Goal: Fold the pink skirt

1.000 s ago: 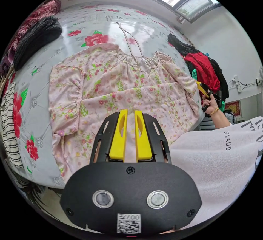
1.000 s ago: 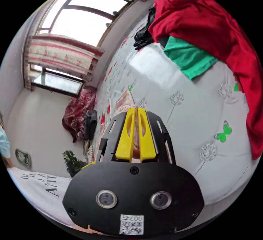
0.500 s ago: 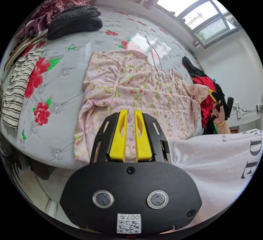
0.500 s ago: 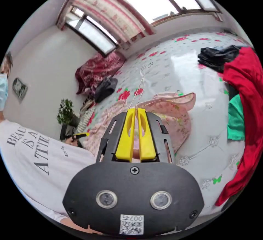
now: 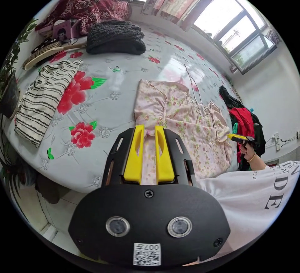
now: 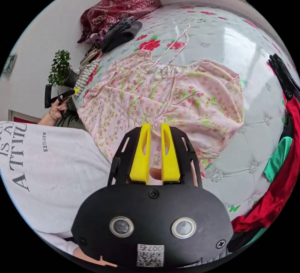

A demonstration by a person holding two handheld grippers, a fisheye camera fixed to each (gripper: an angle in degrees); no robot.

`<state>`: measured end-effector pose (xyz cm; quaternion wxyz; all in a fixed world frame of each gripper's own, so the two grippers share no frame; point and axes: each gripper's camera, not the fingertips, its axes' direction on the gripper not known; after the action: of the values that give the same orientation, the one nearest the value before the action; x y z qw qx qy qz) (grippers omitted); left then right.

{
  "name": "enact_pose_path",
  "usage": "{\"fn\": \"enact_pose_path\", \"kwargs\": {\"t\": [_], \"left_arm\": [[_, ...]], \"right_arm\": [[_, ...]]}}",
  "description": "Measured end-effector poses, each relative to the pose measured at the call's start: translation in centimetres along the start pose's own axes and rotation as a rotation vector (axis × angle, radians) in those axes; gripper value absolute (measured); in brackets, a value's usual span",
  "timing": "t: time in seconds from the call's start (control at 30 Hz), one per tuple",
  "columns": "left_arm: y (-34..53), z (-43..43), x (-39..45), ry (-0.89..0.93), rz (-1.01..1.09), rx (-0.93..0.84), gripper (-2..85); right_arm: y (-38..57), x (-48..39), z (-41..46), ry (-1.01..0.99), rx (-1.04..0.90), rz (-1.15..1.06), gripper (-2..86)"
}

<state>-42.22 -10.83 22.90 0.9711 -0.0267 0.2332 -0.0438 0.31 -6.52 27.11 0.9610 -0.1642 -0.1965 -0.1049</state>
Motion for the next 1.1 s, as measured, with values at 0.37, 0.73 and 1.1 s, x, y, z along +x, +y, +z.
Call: {"fn": "enact_pose_path", "kwargs": {"t": [0.37,0.73,1.1], "left_arm": [[-16.0,10.3,4.8,-0.102,0.246,-0.211,10.8],[-21.0,20.1,10.3,-0.200,0.558,-0.385,11.3],[-19.2,17.6,12.6,-0.203,0.698,-0.262,-0.9]], "right_arm": [[-11.8,5.7,-1.3,0.196,0.015,0.040,6.0],[-20.8,8.4,6.0,0.274,-0.217,-0.126,5.1],[-18.5,6.7,2.7,0.192,-0.166,-0.200,-0.1]]}}
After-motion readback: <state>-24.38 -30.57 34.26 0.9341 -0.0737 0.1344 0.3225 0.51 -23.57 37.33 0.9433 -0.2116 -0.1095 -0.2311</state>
